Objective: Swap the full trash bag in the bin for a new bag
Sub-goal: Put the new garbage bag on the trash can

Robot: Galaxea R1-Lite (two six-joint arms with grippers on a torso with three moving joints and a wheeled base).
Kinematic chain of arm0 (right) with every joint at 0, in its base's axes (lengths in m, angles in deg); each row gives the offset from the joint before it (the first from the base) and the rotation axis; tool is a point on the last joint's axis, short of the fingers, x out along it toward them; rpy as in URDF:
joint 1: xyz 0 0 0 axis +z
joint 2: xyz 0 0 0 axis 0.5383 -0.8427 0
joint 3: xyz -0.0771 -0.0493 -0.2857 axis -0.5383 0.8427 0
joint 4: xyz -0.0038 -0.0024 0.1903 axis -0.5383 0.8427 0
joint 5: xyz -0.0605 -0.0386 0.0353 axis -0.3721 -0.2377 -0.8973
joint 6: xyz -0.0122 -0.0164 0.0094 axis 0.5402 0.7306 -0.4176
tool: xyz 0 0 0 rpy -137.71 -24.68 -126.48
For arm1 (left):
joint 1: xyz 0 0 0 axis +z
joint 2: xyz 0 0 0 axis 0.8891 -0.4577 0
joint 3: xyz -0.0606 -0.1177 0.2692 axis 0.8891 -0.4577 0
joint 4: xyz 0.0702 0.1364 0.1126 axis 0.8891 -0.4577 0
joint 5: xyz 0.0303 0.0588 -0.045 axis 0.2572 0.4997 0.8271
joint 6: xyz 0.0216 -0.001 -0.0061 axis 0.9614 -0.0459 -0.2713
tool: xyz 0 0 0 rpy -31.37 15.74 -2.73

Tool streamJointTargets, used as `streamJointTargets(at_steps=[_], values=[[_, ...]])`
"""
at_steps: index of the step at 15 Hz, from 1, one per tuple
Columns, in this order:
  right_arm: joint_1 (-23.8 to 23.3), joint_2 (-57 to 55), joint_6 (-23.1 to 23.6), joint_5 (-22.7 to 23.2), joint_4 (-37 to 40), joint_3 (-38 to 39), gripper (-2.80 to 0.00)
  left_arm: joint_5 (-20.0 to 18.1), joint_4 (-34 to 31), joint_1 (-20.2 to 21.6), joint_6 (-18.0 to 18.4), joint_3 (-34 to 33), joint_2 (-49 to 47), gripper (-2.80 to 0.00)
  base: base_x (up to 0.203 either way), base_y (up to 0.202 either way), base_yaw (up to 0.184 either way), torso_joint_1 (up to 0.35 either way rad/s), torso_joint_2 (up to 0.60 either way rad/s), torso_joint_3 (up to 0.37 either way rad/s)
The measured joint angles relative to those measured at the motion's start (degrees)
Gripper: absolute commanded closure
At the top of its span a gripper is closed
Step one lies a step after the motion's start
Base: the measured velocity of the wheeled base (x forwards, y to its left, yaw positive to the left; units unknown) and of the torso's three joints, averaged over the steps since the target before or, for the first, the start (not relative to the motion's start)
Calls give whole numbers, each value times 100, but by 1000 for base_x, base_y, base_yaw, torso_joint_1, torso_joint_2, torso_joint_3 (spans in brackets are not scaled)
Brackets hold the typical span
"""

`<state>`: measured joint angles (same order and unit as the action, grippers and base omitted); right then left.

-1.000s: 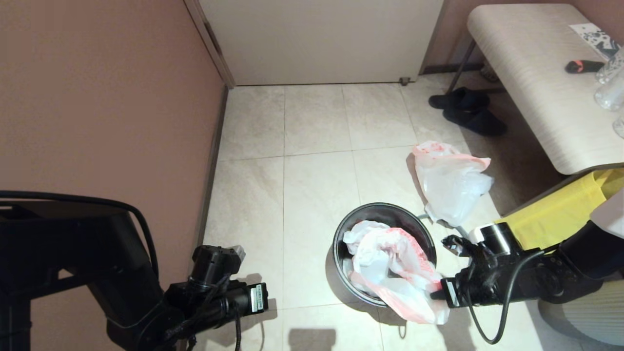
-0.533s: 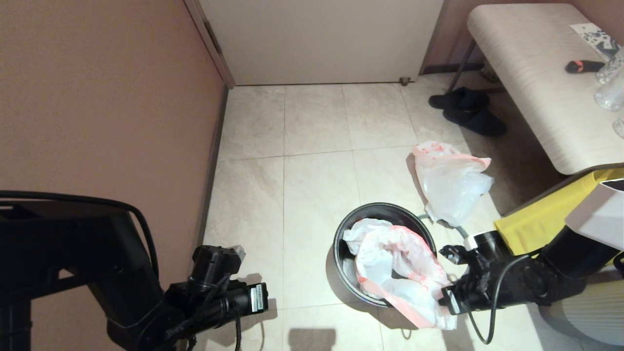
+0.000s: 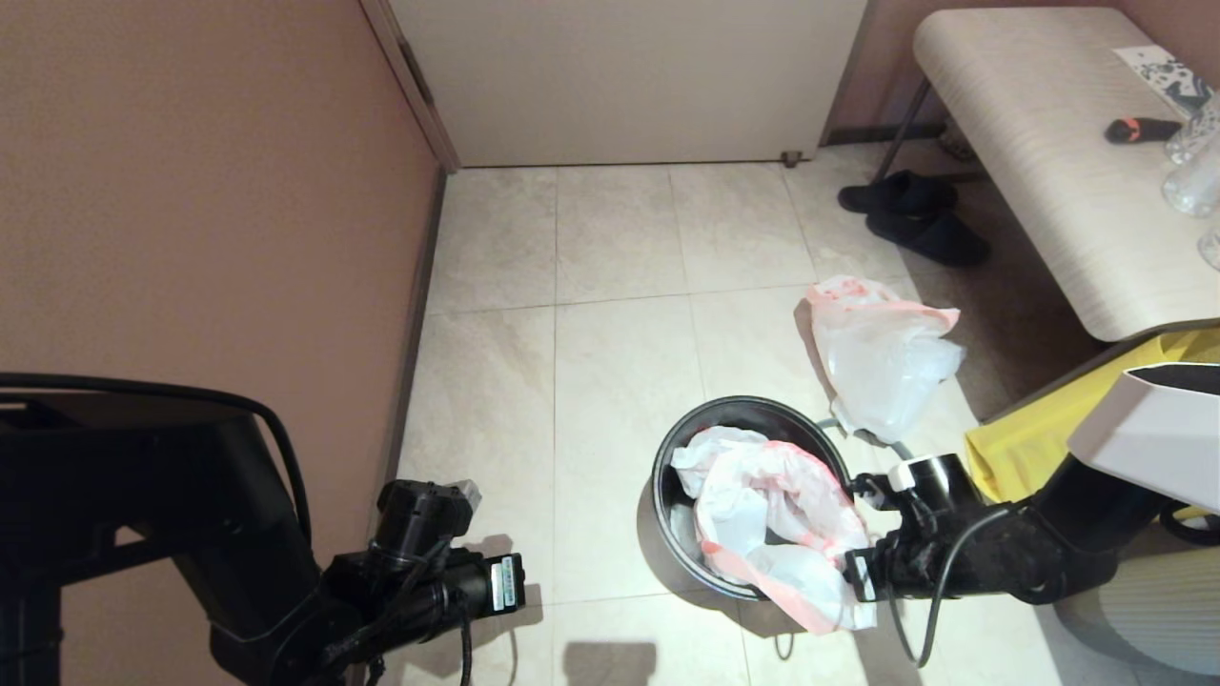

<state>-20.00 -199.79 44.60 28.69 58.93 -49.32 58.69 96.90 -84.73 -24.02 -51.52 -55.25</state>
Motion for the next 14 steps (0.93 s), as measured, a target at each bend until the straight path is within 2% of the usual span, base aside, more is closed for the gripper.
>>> streamJointTargets(at_steps=[2,4,5,11,14], values=[[58,-40,-141,-69,-403,52,0,0,1,1,0,0,0,0,0,0,0,0,0,0],[58,77,-174,-67,-382,128,0,1,3,1,0,-1,-2,0,0,0,0,0,0,0],[49,137,-160,-67,-330,157,-280,2,1,0,2,-4,-2,0,0,0,0,0,0,0],[-22,415,24,-83,-280,257,-280,0,1,0,72,-11,-11,0,0,0,0,0,0,0],[-152,783,249,-56,128,279,-280,2,1,0,80,-20,-16,0,0,0,0,0,0,0]])
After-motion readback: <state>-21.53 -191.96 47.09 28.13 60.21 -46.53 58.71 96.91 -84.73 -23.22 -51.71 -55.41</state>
